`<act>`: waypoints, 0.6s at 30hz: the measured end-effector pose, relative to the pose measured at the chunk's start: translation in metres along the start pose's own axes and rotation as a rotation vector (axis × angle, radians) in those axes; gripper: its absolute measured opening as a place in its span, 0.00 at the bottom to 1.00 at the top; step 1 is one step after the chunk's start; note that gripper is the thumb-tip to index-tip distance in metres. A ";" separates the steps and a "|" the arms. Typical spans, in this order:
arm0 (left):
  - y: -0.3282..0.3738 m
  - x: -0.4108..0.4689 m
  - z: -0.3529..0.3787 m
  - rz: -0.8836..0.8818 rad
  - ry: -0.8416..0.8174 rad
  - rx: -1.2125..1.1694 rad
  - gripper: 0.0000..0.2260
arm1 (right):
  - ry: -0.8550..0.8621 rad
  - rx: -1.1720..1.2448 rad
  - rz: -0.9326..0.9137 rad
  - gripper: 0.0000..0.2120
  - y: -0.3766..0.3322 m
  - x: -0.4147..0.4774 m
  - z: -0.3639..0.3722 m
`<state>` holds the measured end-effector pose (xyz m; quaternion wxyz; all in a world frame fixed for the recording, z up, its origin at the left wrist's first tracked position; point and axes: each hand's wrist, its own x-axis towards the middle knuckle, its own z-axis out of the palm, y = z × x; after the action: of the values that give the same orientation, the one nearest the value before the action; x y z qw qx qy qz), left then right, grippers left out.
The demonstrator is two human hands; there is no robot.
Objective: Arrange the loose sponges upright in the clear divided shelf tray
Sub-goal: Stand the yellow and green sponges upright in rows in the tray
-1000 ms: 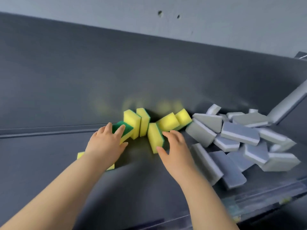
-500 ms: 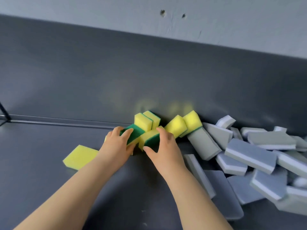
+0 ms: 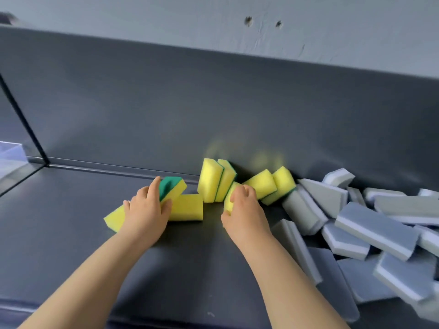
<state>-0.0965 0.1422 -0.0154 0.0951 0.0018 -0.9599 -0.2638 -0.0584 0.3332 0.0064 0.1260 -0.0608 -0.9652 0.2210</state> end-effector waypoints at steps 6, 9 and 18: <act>0.018 -0.008 0.013 0.103 0.001 -0.242 0.26 | 0.133 0.110 0.060 0.15 0.006 -0.010 -0.015; 0.034 -0.011 0.018 0.133 -0.018 -0.354 0.26 | 0.258 0.130 0.065 0.20 0.011 -0.017 -0.025; 0.053 -0.015 0.012 -0.043 0.100 -0.734 0.20 | 0.415 0.197 0.001 0.20 0.028 -0.029 -0.044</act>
<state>-0.0818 0.1948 -0.0009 0.1307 0.0009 -0.7954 -0.5919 -0.0172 0.3714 0.0263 0.3270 -0.0929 -0.8923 0.2970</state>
